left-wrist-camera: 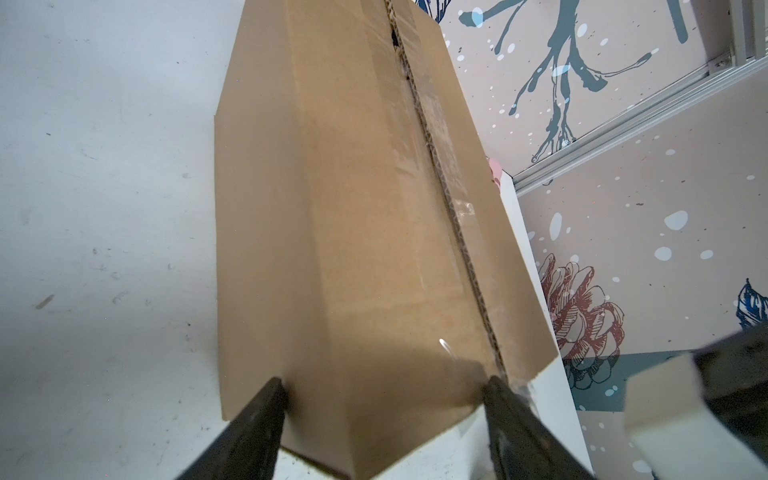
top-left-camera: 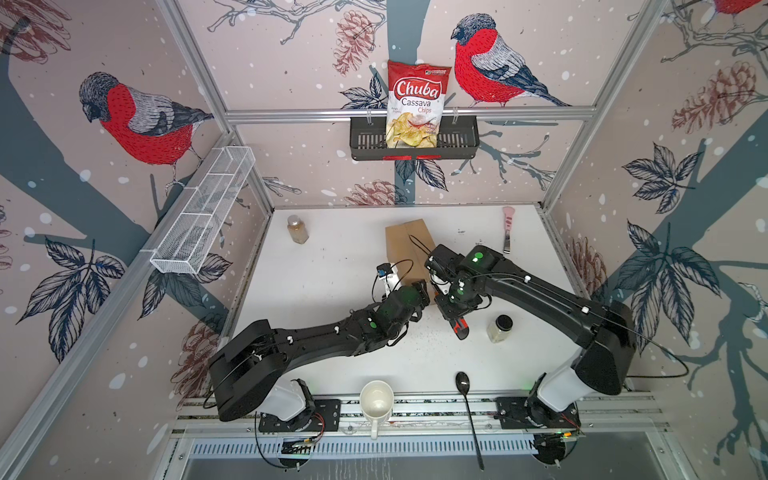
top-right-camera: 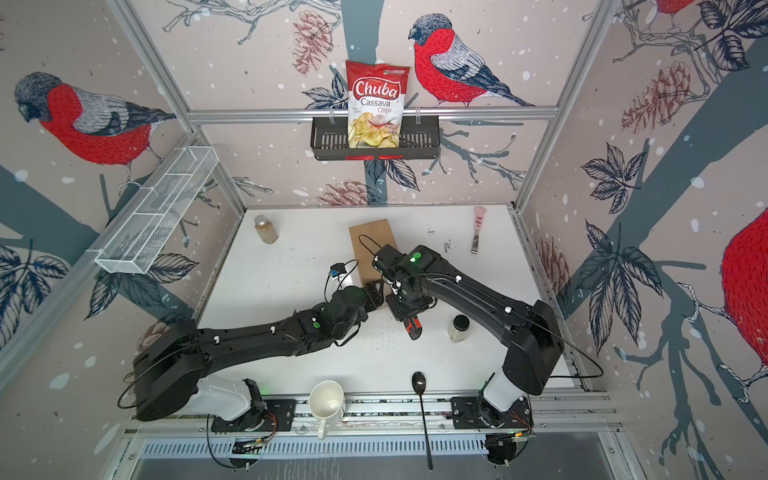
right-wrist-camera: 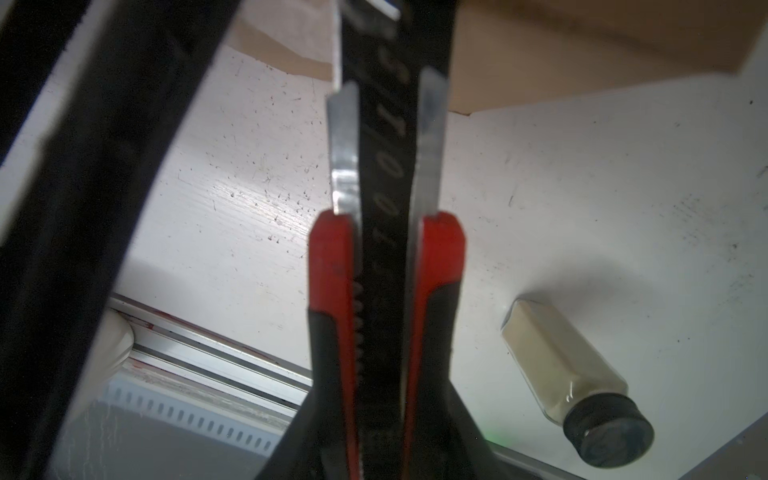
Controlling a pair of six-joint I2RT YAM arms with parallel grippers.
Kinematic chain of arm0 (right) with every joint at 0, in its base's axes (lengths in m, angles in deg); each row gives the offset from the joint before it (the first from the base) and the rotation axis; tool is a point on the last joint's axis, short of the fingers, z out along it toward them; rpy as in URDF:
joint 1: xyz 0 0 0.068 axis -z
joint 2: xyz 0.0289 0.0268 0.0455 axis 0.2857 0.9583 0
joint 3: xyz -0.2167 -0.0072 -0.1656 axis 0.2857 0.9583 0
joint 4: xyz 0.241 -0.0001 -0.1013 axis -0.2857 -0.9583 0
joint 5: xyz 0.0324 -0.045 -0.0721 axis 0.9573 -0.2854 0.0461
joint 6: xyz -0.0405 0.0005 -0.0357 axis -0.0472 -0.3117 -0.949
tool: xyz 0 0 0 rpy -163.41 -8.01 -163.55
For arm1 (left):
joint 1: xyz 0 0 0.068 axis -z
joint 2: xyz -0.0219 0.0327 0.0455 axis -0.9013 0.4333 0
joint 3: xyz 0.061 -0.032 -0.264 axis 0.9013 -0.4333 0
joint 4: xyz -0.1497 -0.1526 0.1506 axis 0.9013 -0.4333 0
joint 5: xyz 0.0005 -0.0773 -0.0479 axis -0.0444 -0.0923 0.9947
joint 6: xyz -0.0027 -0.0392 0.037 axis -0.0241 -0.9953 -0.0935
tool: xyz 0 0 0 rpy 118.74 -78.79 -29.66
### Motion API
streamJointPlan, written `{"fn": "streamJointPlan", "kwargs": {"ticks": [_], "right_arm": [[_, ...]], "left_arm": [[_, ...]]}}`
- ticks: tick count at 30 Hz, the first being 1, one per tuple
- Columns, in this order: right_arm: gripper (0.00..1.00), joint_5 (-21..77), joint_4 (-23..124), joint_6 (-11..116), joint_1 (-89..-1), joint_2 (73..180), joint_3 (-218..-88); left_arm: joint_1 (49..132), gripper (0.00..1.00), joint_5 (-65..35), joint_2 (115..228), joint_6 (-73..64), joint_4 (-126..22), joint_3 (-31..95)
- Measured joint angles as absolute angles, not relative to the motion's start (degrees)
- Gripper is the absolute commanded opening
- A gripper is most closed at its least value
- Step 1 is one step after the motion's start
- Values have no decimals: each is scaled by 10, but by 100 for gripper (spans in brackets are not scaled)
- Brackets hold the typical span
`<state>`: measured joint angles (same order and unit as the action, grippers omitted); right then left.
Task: Unpack the express box
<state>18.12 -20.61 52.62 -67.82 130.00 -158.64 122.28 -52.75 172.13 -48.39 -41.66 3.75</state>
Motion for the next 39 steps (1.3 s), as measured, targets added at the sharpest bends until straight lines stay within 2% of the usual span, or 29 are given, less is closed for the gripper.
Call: {"fn": "streamJointPlan", "kwargs": {"ticks": [19, 22, 30, 39], "right_arm": [[3, 203, -206, 508, -674, 1309, -1590], [3, 206, -206, 499, -669, 1309, -1590], [3, 206, -205, 498, -665, 1312, -1595], [2, 194, -205, 504, -662, 1312, -1599]], "left_arm": [[1222, 78, -499, 1652, -474, -345, -37], [1221, 73, -493, 1624, -473, -340, -61], [1189, 45, -483, 1550, -474, -349, -107], [1138, 43, -453, 1534, -475, -362, -126]]}}
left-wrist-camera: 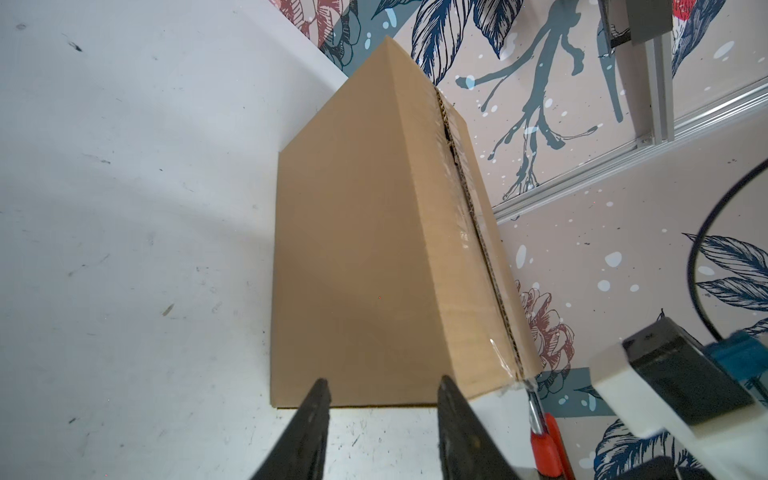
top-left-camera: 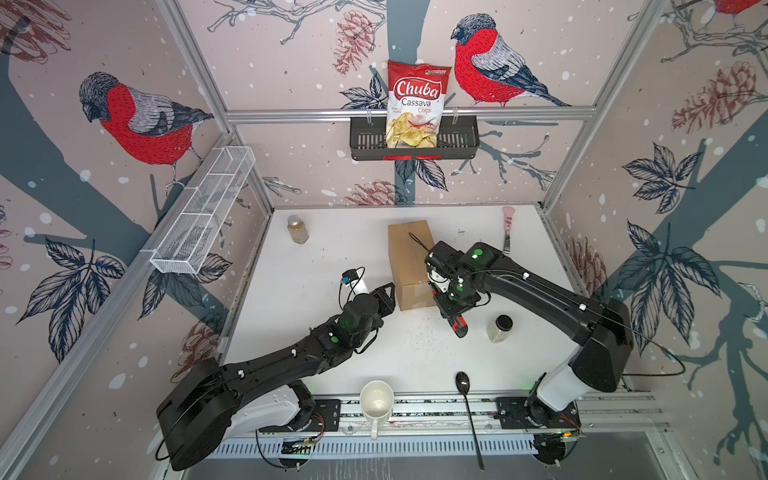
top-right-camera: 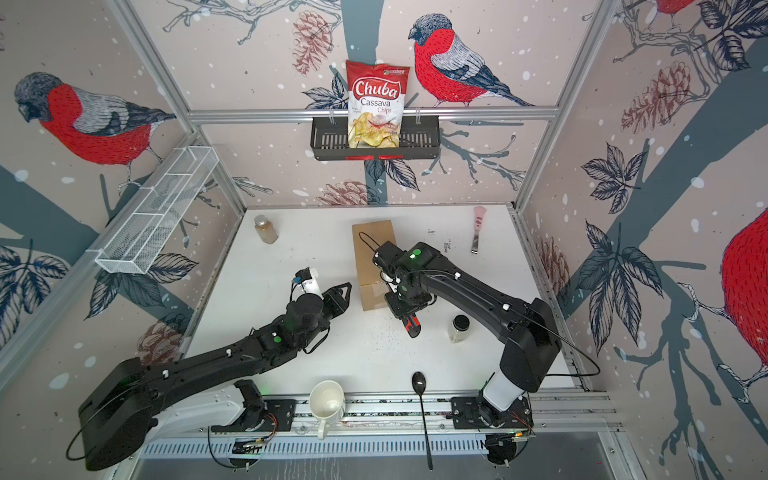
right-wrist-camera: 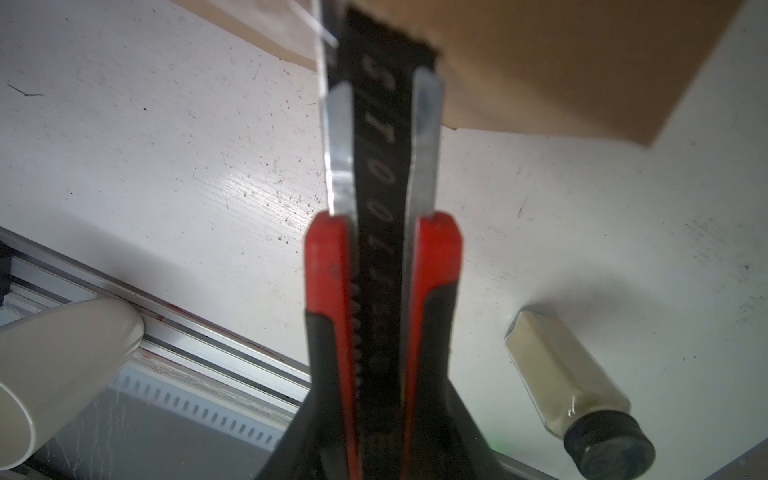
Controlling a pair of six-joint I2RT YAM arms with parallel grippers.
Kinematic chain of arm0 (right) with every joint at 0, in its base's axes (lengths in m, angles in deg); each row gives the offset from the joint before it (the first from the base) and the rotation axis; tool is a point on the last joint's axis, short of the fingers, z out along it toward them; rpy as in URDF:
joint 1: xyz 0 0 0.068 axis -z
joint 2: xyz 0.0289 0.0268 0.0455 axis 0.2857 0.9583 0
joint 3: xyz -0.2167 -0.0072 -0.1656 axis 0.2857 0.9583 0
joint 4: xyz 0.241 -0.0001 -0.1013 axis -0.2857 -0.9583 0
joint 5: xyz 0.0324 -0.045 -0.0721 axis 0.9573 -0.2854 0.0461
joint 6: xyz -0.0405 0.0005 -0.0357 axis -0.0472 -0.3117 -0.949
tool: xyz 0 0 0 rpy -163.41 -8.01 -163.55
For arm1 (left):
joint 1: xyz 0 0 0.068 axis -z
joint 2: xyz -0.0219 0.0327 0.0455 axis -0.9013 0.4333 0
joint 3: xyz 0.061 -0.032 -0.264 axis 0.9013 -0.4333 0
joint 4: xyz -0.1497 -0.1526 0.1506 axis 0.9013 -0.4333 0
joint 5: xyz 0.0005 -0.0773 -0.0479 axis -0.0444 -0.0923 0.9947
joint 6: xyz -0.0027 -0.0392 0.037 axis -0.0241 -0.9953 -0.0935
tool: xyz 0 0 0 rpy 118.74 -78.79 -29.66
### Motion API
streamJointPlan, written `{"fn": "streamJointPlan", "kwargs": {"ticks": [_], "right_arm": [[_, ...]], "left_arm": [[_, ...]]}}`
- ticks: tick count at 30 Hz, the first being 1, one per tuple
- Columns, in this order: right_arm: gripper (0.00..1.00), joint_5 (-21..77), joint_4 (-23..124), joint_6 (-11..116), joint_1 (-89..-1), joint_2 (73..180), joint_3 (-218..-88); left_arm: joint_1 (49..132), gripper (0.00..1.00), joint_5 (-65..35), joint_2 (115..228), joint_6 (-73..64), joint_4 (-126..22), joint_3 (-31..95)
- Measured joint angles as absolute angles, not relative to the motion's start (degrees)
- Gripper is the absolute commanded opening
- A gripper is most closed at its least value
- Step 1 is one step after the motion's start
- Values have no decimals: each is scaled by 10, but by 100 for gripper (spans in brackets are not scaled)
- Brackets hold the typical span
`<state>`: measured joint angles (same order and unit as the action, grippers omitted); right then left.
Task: Unpack the express box
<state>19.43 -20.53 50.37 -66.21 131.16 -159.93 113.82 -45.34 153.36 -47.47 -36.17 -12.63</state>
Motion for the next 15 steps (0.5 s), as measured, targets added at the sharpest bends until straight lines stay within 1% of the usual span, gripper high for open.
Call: {"fn": "streamJointPlan", "kwargs": {"ticks": [9, 15], "right_arm": [[3, 187, -205, 513, -661, 1308, -1594], [2, 182, -203, 516, -671, 1304, -1582]], "left_arm": [[1136, 41, -426, 1580, -473, -349, -114], [1136, 41, -411, 1630, -473, -326, -87]]}}
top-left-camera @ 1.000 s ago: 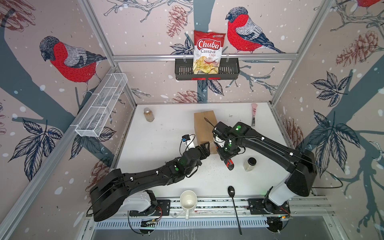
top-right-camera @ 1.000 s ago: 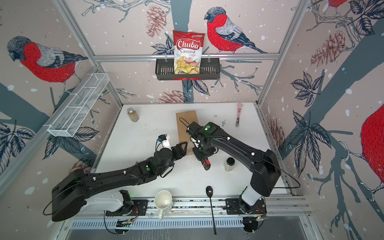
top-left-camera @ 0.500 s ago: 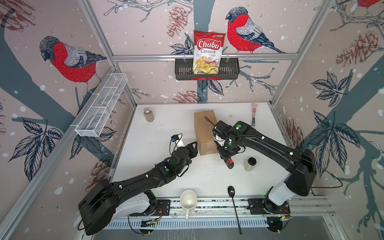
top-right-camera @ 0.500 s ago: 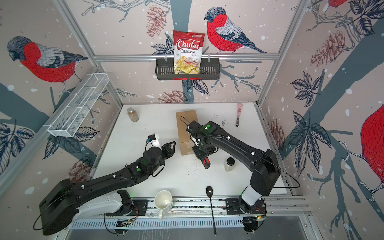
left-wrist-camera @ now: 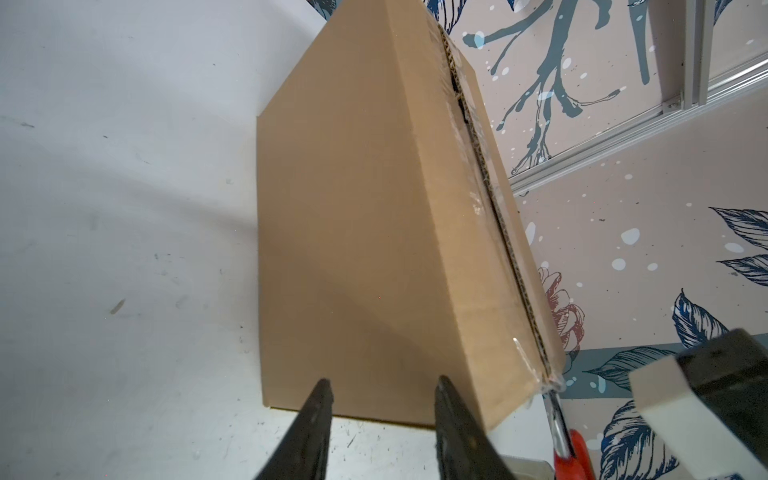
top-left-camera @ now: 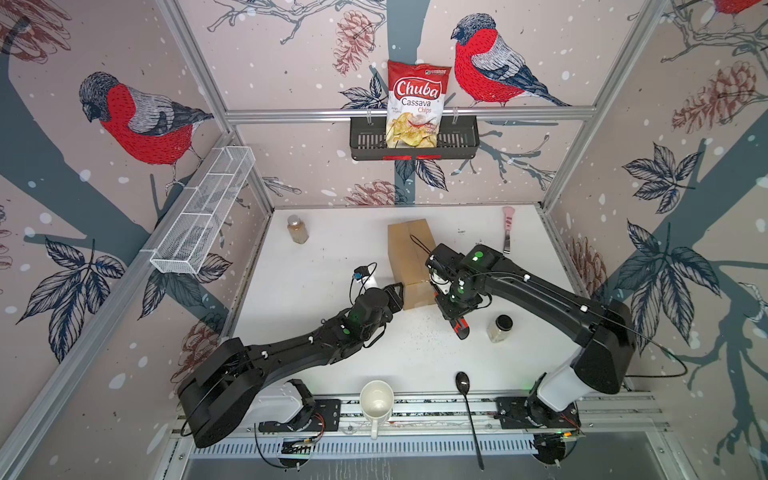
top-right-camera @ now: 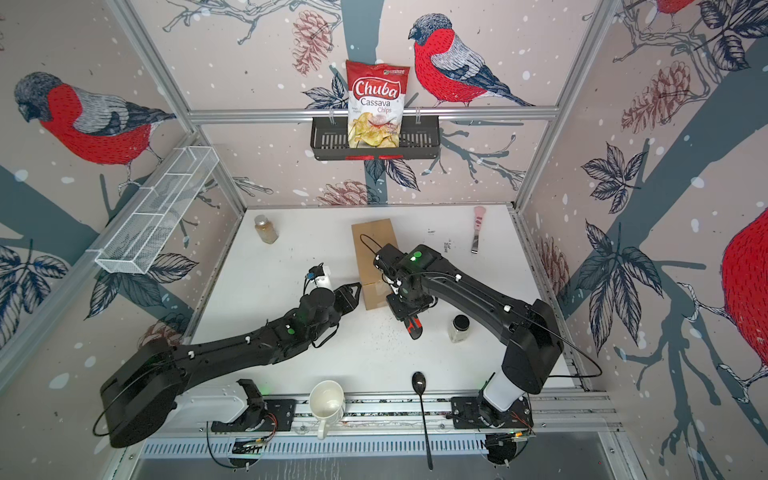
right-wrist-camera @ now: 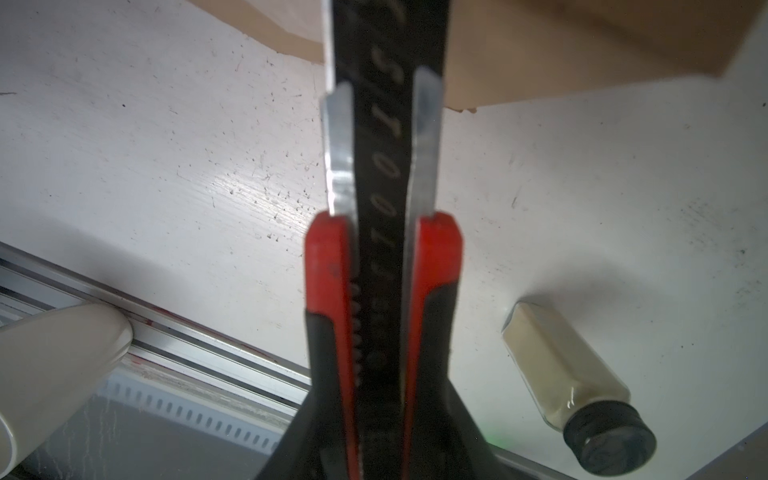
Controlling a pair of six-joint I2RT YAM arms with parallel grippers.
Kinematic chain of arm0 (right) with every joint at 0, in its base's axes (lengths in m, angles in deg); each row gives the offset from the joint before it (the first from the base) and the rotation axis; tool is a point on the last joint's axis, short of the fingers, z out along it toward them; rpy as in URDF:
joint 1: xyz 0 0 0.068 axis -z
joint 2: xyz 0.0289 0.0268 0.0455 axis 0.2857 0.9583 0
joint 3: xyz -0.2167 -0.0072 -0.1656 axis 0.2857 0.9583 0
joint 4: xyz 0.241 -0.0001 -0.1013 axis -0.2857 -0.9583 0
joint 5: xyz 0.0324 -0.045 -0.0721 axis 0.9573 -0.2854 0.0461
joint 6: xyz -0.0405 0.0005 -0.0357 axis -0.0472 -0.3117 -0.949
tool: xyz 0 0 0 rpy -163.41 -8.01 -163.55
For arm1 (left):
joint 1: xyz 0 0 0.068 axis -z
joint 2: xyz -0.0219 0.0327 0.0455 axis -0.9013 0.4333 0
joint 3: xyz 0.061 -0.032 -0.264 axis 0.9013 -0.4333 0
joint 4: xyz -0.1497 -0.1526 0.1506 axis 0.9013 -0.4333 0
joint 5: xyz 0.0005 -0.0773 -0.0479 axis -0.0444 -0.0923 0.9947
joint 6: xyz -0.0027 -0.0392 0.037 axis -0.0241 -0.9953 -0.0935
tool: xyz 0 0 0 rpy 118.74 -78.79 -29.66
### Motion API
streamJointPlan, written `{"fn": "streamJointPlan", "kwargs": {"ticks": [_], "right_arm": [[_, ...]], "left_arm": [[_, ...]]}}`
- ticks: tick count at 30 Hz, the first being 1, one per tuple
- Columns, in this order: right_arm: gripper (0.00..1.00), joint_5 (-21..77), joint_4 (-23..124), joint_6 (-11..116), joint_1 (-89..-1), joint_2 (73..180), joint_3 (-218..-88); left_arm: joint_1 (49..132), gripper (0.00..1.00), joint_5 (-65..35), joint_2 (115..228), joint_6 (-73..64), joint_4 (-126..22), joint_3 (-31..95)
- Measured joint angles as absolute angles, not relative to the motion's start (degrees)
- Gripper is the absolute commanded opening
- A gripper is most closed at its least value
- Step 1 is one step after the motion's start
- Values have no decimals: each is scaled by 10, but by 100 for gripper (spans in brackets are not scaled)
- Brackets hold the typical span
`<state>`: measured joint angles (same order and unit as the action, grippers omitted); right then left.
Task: Unpack the express box
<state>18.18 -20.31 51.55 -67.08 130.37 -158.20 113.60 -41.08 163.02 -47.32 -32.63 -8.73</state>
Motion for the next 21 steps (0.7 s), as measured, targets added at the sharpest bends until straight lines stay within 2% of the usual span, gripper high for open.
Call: {"fn": "streamJointPlan", "kwargs": {"ticks": [9, 21], "right_arm": [[2, 167, -214, 527, -674, 1305, -1579], [2, 166, -222, 528, -681, 1312, -1580]], "left_arm": [[1135, 41, -414, 1678, -473, -315, -52], [1135, 41, -425, 1689, -472, -309, -46]]}}
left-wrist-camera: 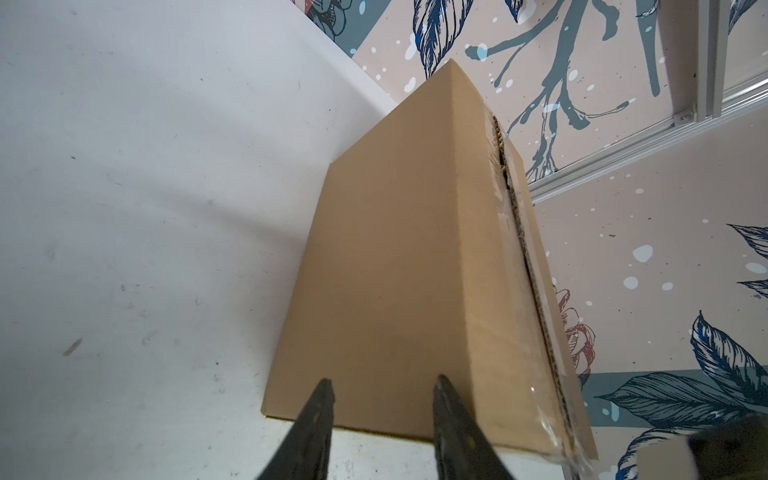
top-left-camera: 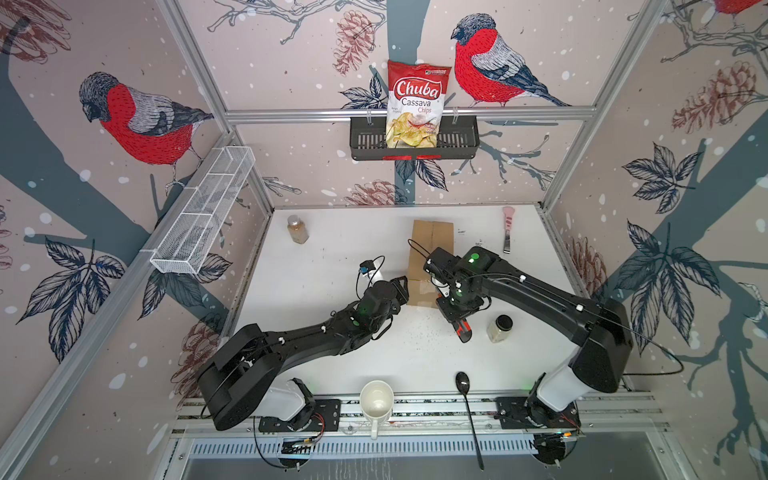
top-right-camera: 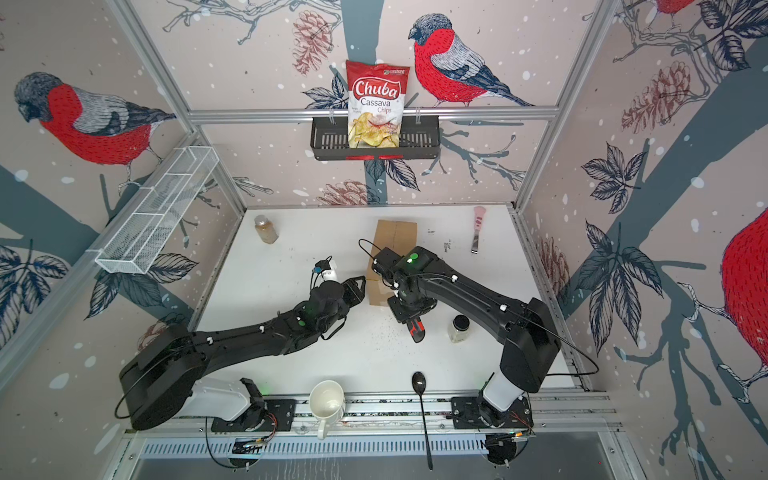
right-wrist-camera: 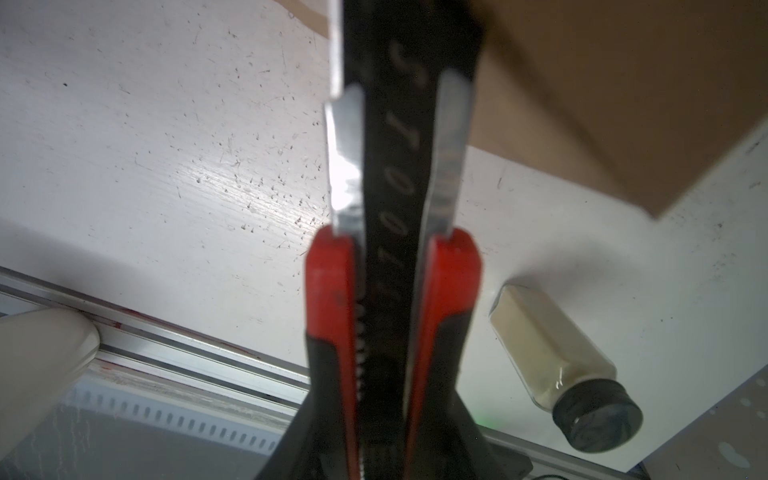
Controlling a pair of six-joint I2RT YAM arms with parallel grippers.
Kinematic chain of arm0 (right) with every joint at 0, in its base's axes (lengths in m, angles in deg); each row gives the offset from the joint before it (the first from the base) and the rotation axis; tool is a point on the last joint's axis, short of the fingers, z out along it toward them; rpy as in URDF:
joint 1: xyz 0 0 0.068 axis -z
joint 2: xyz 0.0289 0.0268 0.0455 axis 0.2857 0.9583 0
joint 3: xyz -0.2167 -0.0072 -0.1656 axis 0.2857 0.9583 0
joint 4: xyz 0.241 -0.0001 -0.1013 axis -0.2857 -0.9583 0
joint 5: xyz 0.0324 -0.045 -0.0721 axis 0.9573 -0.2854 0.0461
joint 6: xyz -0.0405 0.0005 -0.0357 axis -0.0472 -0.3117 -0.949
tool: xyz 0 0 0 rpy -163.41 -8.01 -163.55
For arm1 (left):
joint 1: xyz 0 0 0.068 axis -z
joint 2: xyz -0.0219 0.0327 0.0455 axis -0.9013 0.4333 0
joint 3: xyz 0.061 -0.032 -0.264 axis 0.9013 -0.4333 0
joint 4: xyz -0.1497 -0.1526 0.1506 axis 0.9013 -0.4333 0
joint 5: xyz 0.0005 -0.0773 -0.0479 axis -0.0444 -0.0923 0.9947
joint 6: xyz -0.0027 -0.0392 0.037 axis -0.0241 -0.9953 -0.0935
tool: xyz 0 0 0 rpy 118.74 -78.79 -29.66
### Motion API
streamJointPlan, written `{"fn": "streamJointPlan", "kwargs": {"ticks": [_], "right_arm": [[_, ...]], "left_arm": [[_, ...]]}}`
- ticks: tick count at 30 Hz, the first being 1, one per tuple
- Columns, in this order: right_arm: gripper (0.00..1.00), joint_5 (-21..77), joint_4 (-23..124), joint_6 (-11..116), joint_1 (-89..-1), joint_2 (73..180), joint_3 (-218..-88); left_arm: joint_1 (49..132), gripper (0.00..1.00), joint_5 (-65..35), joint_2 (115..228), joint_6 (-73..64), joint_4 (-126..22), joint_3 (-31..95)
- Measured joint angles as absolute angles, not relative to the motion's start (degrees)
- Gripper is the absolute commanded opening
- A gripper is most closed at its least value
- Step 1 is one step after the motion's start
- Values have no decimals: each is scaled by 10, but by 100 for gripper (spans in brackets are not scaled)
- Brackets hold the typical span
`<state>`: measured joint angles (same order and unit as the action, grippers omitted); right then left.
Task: Unpack the express box
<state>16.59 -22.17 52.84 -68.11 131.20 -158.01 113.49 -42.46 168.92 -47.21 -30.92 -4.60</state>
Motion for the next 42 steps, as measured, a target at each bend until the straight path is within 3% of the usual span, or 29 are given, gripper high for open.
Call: {"fn": "streamJointPlan", "kwargs": {"ticks": [21, 42], "right_arm": [[2, 190, -222, 519, -670, 1314, -1589], [2, 191, -221, 513, -667, 1339, -1625]], "left_arm": [[1134, 45, -431, 1658, -466, -295, -68], [1147, 45, -317, 1713, -410, -227, -75]]}}
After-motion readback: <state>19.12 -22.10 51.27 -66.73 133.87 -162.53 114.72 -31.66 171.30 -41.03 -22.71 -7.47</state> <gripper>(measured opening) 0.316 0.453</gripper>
